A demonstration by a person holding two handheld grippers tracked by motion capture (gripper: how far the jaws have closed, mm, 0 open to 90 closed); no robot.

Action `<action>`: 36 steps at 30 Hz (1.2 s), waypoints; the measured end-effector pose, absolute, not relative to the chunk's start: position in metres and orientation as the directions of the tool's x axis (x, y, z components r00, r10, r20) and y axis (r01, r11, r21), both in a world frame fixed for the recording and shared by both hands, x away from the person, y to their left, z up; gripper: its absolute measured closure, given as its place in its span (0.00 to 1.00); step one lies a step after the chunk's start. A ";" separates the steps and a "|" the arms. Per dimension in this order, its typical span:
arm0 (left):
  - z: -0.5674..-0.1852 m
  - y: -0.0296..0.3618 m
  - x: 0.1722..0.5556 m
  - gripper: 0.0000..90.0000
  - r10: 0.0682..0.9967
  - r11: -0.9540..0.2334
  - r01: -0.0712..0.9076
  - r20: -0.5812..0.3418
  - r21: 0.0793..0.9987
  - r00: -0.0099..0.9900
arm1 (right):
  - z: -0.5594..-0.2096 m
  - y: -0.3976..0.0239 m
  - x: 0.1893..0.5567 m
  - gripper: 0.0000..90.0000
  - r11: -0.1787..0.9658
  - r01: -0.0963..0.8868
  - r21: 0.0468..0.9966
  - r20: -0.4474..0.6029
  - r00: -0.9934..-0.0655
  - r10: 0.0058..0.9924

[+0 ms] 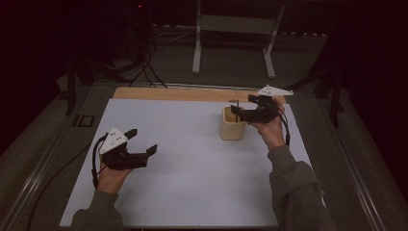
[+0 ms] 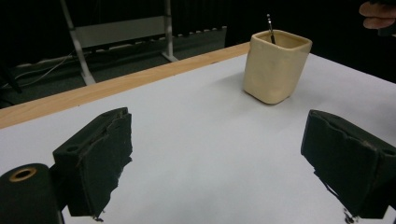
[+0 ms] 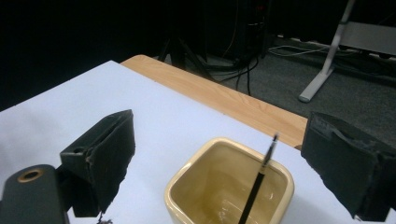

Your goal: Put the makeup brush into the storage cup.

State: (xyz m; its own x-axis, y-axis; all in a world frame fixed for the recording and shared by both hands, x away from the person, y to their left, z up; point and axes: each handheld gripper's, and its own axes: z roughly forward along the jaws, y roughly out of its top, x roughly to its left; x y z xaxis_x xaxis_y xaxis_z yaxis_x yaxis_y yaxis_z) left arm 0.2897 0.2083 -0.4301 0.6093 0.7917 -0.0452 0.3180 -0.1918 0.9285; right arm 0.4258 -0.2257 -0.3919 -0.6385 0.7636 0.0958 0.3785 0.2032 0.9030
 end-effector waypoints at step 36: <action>-0.430 0.217 0.284 0.10 0.807 -0.191 0.321 -0.038 0.928 0.589 | -0.405 -0.252 0.393 0.11 0.225 0.365 0.903 0.089 -0.674 0.733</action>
State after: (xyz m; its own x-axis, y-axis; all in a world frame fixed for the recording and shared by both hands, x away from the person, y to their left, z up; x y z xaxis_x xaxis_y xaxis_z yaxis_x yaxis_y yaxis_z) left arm 0.2840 0.2175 -0.4300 0.5893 0.8071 -0.0378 0.3211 -0.1910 0.9276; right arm 0.3932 -0.2522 -0.4055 -0.6742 0.7331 0.0895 0.3650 0.2255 0.9033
